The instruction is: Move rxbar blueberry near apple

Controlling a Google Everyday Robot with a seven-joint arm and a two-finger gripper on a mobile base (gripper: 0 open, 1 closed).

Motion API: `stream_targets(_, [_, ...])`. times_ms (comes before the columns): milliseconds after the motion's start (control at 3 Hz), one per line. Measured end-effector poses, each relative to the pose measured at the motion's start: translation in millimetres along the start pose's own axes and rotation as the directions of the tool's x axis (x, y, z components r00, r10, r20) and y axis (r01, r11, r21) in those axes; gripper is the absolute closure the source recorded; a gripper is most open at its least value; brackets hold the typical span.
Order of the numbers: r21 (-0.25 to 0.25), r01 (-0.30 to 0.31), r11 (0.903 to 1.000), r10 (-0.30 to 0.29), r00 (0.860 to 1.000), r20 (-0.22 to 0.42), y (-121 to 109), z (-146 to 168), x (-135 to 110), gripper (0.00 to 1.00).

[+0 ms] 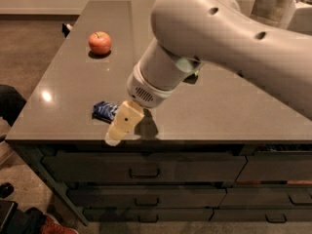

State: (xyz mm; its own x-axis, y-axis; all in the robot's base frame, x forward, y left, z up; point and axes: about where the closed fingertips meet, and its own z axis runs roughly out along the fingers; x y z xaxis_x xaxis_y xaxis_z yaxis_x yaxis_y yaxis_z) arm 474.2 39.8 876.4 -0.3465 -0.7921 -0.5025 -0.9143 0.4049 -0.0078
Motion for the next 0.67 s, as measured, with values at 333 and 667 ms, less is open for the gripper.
stream_targets(333, [-0.014, -0.035, 0.9993, 0.035, 0.999, 0.013, -6, 20, -15, 0.00])
stream_targets(667, [-0.011, -0.059, 0.9982, 0.059, 0.998, -0.001, -15, 38, -25, 0.00])
